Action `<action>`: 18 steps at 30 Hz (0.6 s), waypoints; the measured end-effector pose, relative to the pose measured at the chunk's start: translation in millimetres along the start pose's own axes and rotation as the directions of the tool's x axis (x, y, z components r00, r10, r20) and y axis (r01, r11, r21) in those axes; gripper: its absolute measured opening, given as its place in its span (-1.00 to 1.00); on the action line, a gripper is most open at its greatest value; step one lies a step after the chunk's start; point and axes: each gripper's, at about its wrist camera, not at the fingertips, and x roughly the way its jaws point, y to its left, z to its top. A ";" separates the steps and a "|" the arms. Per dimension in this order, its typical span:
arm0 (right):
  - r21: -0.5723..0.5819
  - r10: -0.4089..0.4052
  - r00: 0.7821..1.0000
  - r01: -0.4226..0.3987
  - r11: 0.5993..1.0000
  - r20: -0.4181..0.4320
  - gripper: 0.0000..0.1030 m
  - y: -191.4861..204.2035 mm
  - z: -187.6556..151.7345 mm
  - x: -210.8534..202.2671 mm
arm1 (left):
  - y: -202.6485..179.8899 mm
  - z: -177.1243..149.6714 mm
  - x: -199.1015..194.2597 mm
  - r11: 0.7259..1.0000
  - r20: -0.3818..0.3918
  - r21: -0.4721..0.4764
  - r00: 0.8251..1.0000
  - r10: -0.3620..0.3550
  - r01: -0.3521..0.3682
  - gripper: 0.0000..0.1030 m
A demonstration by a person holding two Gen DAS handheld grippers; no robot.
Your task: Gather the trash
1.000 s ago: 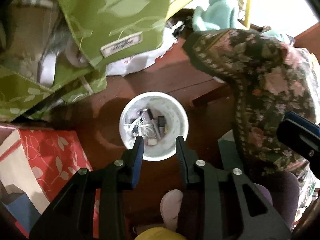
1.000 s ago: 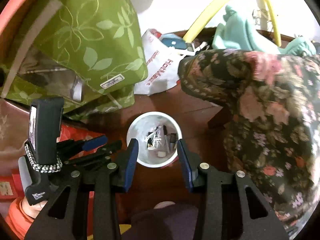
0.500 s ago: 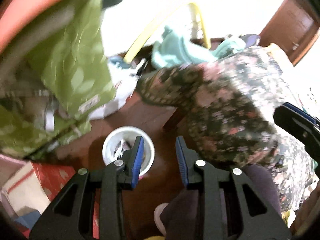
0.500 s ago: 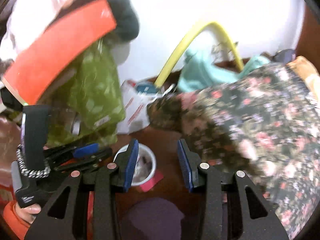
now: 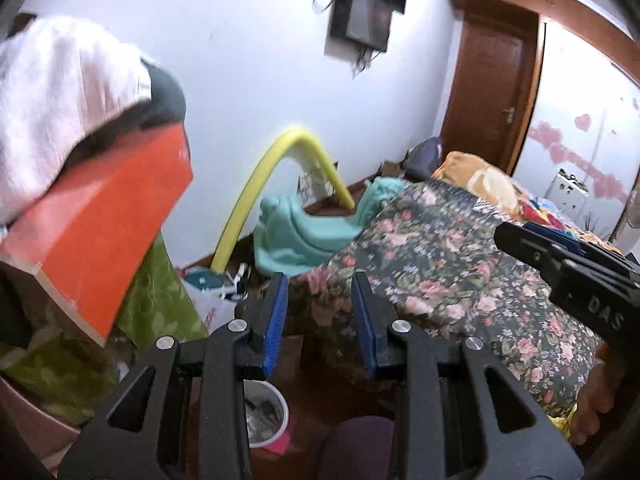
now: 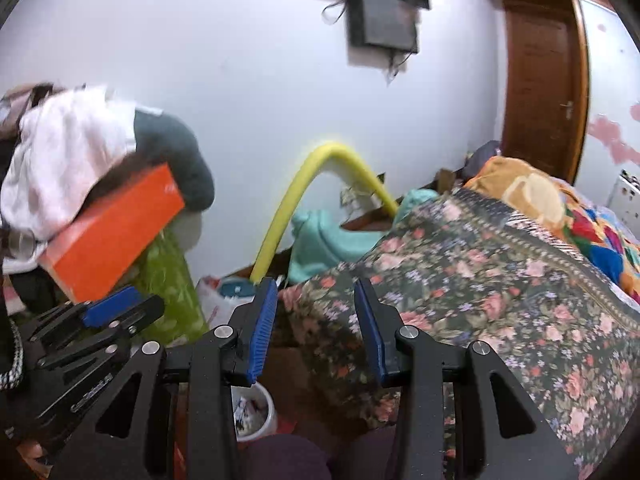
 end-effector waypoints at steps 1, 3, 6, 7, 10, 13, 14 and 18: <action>0.007 -0.013 1.000 0.013 1.000 0.011 -0.27 -1.2 0.7 -4.2 | -0.6 0.1 -4.1 1.000 0.010 0.003 1.000 -0.004 0.004 -0.38; 0.016 -0.040 0.999 0.040 0.999 0.028 0.10 -3.3 0.9 -10.0 | -0.4 -0.7 -8.9 1.000 0.023 0.012 1.000 -0.012 0.012 0.04; 0.035 -0.098 0.994 0.096 0.995 0.057 0.80 -5.9 -3.2 -18.2 | 1.3 -4.2 -8.9 1.000 0.039 0.012 0.999 0.008 -0.008 0.53; 0.044 -0.124 0.990 0.121 0.992 0.067 0.88 -6.6 -4.6 -19.2 | 2.7 -5.6 -9.1 1.000 0.042 0.010 0.999 0.008 -0.008 0.55; 0.057 -0.158 0.985 0.154 0.986 0.073 0.99 -8.2 -8.4 -21.5 | 9.3 -8.3 -5.6 1.000 0.011 -0.006 1.000 -0.015 0.015 0.72; 0.061 -0.167 0.985 0.164 0.985 0.040 1.00 -9.5 -9.1 -15.5 | 12.5 -10.6 -7.3 1.000 0.011 -0.010 1.000 -0.013 0.013 0.72; 0.064 -0.151 0.988 0.149 0.987 0.022 1.00 -9.5 -9.9 -12.6 | 12.9 -11.2 -7.1 1.000 0.010 -0.005 1.000 -0.011 0.011 0.72; 0.084 -0.107 0.994 0.108 0.991 -0.018 1.00 -8.3 -15.5 -6.8 | 12.4 -14.7 -7.6 1.000 0.008 0.009 1.000 -0.006 0.006 0.72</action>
